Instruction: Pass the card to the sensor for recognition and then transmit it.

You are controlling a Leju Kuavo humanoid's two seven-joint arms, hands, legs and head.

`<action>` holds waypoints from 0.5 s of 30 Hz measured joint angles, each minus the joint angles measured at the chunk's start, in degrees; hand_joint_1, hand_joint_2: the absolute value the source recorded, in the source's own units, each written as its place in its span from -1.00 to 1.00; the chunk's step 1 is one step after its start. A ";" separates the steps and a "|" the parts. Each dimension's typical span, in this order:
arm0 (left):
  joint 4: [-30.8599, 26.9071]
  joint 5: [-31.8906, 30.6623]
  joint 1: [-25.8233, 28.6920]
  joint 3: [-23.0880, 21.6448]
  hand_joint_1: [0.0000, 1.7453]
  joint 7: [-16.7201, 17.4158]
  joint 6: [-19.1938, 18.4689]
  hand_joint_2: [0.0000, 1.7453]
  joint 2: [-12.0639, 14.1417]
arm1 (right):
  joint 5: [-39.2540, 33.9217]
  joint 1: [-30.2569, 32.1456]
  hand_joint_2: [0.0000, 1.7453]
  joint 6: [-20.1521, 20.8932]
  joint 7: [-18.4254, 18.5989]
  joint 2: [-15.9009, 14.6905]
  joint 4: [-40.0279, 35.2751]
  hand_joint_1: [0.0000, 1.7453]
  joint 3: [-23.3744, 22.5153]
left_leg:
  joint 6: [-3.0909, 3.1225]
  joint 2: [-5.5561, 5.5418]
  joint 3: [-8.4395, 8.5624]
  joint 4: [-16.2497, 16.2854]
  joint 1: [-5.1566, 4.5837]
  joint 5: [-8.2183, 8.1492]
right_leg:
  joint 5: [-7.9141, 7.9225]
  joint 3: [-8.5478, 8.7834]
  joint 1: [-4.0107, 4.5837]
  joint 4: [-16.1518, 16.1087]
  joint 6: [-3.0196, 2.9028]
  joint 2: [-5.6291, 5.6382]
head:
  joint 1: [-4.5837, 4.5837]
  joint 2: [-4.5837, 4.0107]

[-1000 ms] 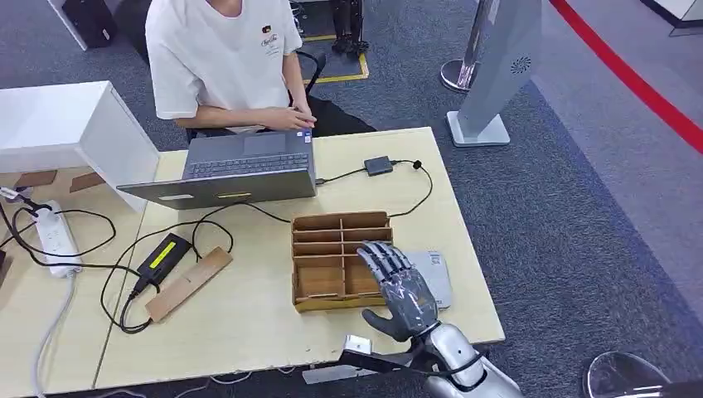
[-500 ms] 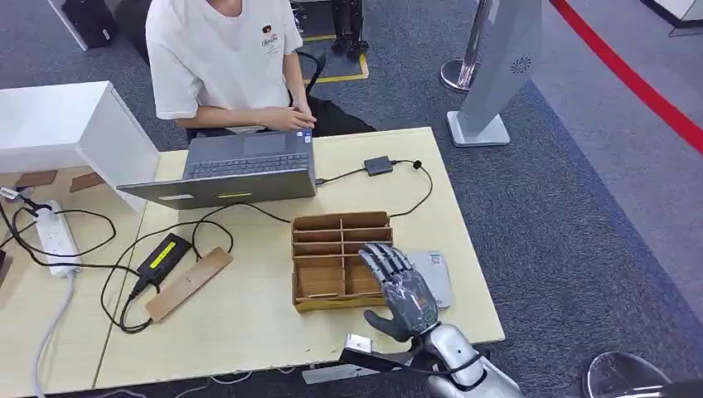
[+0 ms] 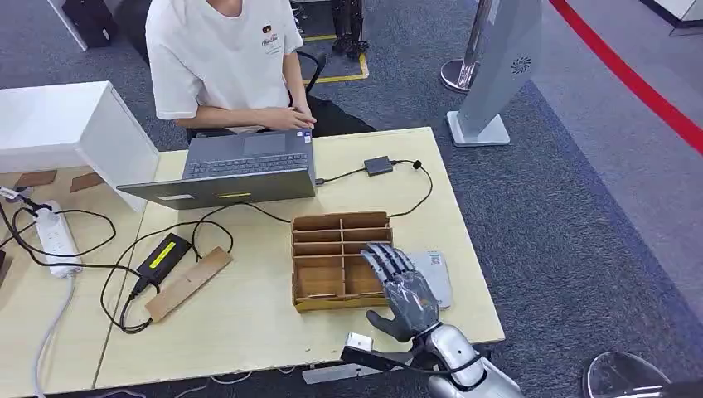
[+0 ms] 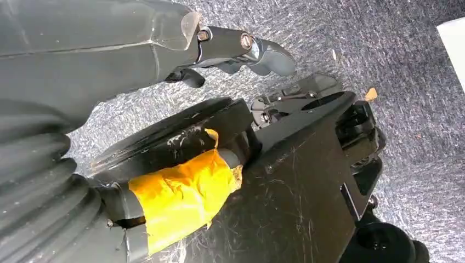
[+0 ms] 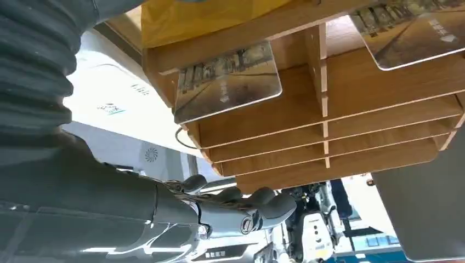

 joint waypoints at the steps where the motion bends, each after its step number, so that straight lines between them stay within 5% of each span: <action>1: 0.00 -0.07 0.00 0.00 -1.00 0.07 0.00 1.00 0.00 | 0.00 0.00 1.00 -0.06 -0.04 0.00 0.17 0.84 -0.02 | 0.00 0.00 0.00 0.00 0.00 0.00 | 0.00 0.00 0.00 0.00 0.00 0.00 | 0.02 0.00; 2: 0.00 -0.09 0.00 0.00 -1.00 0.06 0.00 1.00 0.00 | 0.00 0.00 1.00 -0.09 -0.13 0.00 0.35 1.00 -0.04 | 0.00 0.00 0.00 0.00 0.00 0.00 | 0.00 0.00 0.00 0.00 0.00 0.00 | 0.00 0.00; 15: 0.00 -0.35 -0.01 0.02 -1.00 0.06 0.00 1.00 0.00 | -1.53 -0.60 1.00 -0.63 -1.83 0.04 1.07 1.00 -0.31 | 0.00 0.00 0.02 0.00 0.00 0.00 | 0.00 0.01 0.00 0.00 0.00 0.00 | 0.02 0.00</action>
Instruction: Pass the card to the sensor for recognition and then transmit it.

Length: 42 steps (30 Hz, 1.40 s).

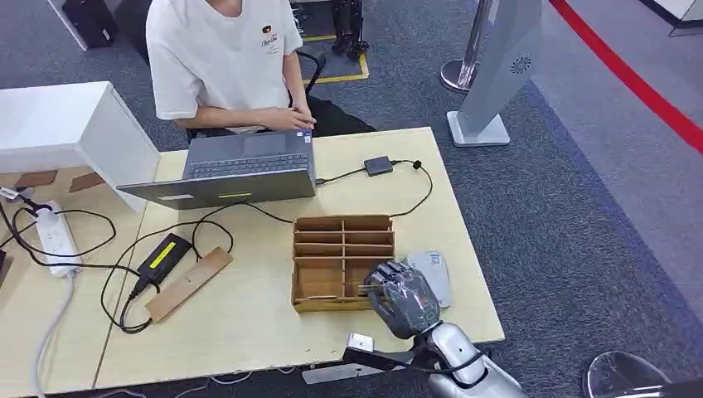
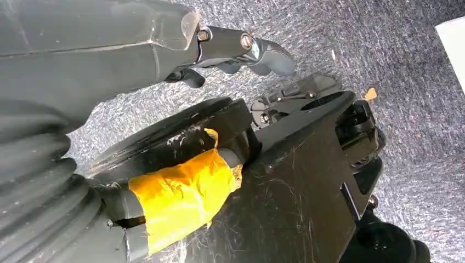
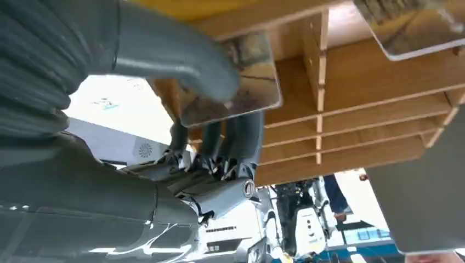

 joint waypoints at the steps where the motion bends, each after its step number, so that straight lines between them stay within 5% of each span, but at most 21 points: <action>1: 0.00 0.00 0.00 0.00 -1.00 -0.02 0.00 1.00 0.00 | -0.13 -0.01 1.00 -0.13 -0.09 0.07 0.00 1.00 -0.07 | 0.00 0.00 0.00 0.00 0.00 0.00 | 0.00 0.00 0.00 0.00 0.00 0.00 | 0.00 0.00; 42: 0.00 -0.02 0.00 0.02 -1.00 -0.87 2.88 1.00 -0.24 | -0.85 1.01 1.00 -1.36 -1.09 0.33 -0.02 1.00 -2.03 | 0.00 0.02 0.03 0.00 0.00 0.00 | 0.00 0.02 0.00 -0.01 0.00 0.03 | 0.00 0.00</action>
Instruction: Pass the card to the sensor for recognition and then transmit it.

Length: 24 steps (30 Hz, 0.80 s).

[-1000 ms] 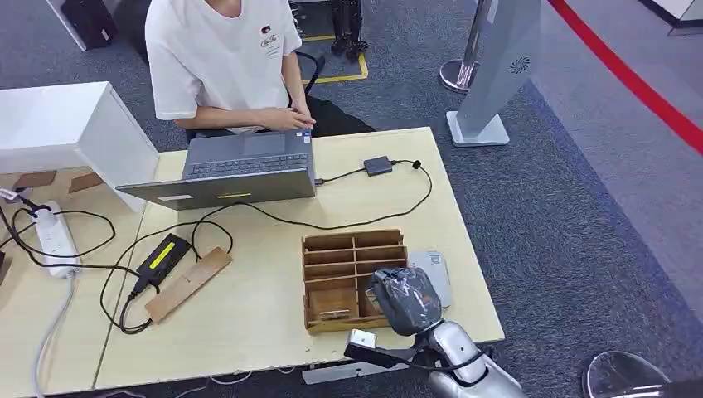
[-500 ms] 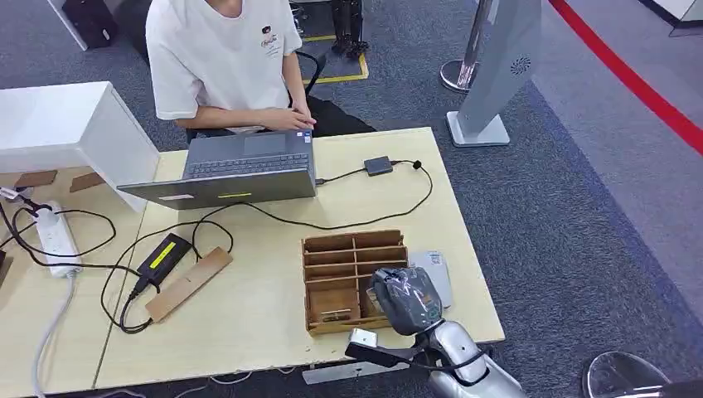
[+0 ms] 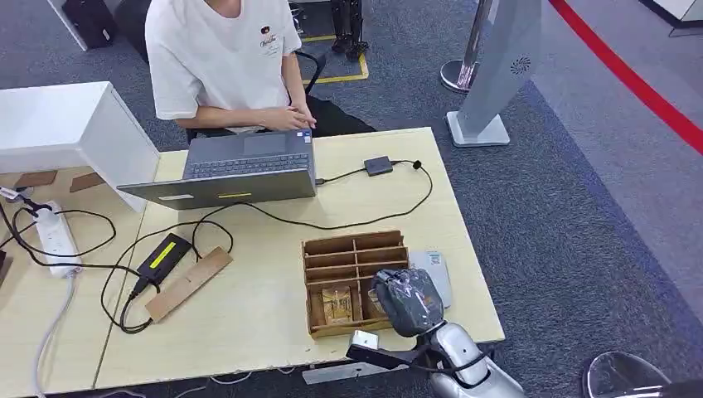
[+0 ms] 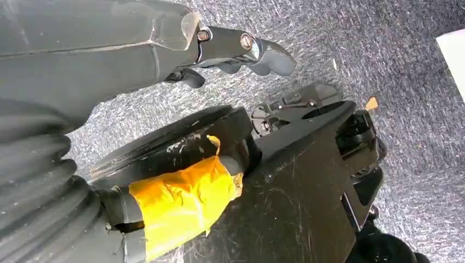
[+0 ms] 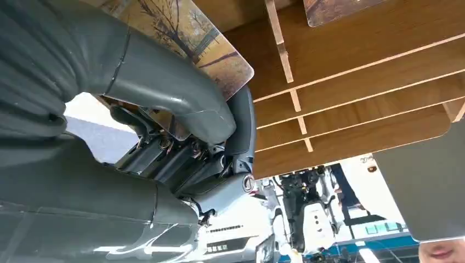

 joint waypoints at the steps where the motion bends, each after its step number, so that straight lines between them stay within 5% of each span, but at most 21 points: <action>1: 0.00 -0.07 0.00 0.00 -1.00 0.00 0.09 1.00 -0.02 | 0.15 0.01 1.00 -0.09 0.02 0.00 0.00 1.00 -0.04 | 0.00 0.00 0.00 0.00 0.00 0.00 | 0.00 0.00 0.00 0.00 0.00 0.00 | 0.00 0.02; 10: 0.00 -0.59 0.00 0.00 -1.00 0.33 0.26 1.00 -0.02 | 0.15 0.00 1.00 -2.90 -0.30 0.22 -0.74 1.00 -1.40 | 0.00 0.00 -0.02 0.00 0.00 0.00 | 0.00 0.00 0.00 0.00 0.00 0.00 | 0.00 0.00; 24: 0.00 -1.88 -0.01 0.07 -1.00 0.33 0.26 1.00 -0.02 | 1.75 1.00 1.00 -6.25 -6.74 3.50 -4.15 1.00 -7.24 | 0.00 0.00 -0.01 0.00 0.00 0.00 | 0.00 -0.01 0.00 0.01 0.00 0.01 | -0.02 0.02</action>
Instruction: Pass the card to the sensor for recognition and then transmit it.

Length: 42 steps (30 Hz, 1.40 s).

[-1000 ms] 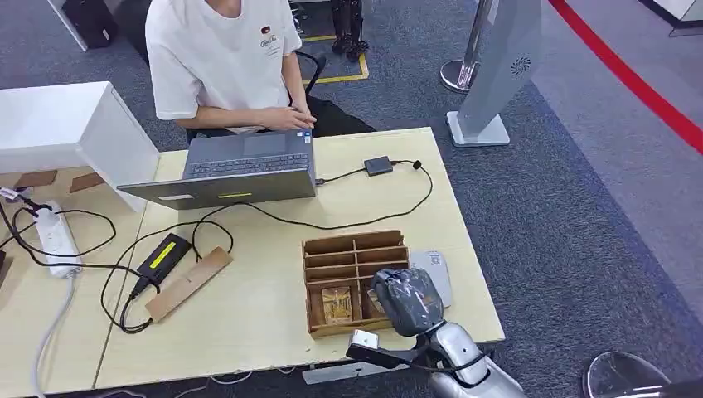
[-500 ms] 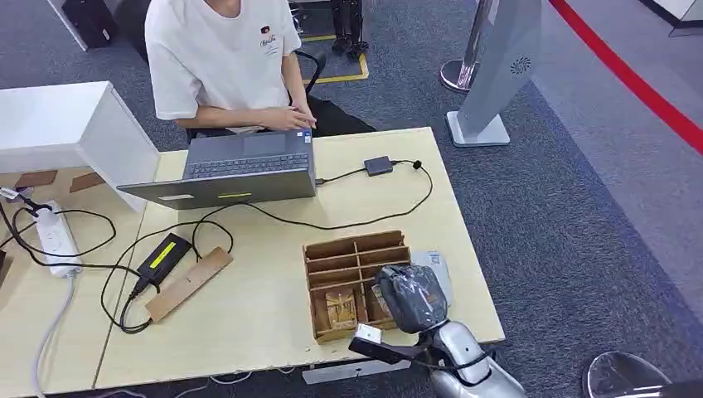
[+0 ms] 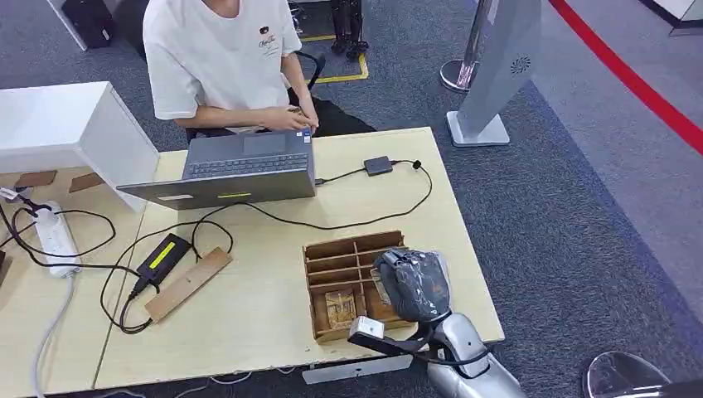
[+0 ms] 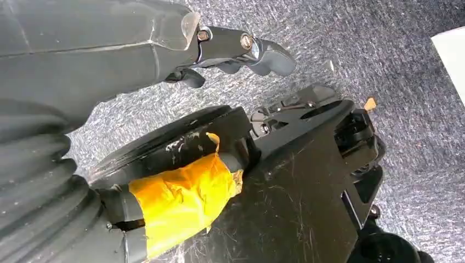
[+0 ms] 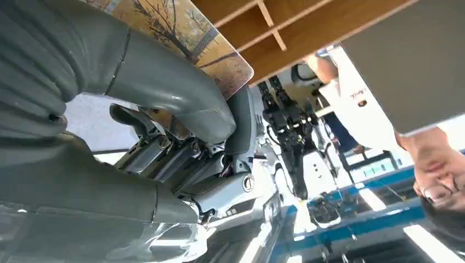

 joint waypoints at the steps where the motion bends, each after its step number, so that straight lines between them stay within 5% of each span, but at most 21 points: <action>1: 0.00 -0.18 0.00 0.02 -1.00 0.00 0.00 1.00 0.00 | 0.35 0.18 1.00 0.00 -0.61 0.33 -0.20 1.00 -0.57 | 0.00 0.00 -0.01 0.00 0.00 0.00 | 0.00 0.00 0.00 0.00 0.00 0.00 | 0.02 0.00; 9: 0.00 -1.31 -0.02 0.09 -1.00 0.00 0.00 1.00 0.00 | 0.31 0.11 1.00 0.00 -2.84 2.55 -1.42 1.00 -4.83 | 0.00 0.00 0.00 0.00 0.00 0.00 | 0.00 0.01 0.00 0.00 0.00 0.00 | 0.02 0.00; 16: 0.00 -2.40 -0.07 0.09 -1.00 0.00 -0.13 1.00 0.00 | 0.28 -2.75 1.00 0.02 -1.07 2.71 -1.62 1.00 -5.97 | 0.00 0.04 -0.03 0.00 -0.01 0.01 | 0.04 0.00 -0.01 0.02 -0.03 0.02 | 0.02 -0.02; 23: 0.00 -5.44 -0.58 0.00 -1.00 -0.07 -1.24 1.00 0.04 | 5.72 -21.16 1.00 3.27 8.59 0.94 4.52 1.00 -5.55 | -0.03 0.21 -0.02 0.03 -0.01 0.24 | 0.26 -0.06 -0.01 0.02 -0.09 0.20 | 0.09 0.00; 42: 0.00 -8.17 -1.84 -1.40 -1.00 1.40 -3.04 1.00 -0.04 | 10.40 -44.87 1.00 7.56 14.45 3.52 25.57 1.00 0.15 | -0.07 0.11 -0.09 0.03 0.01 0.27 | 0.29 -0.13 0.01 0.05 -0.11 0.14 | 0.00 -0.02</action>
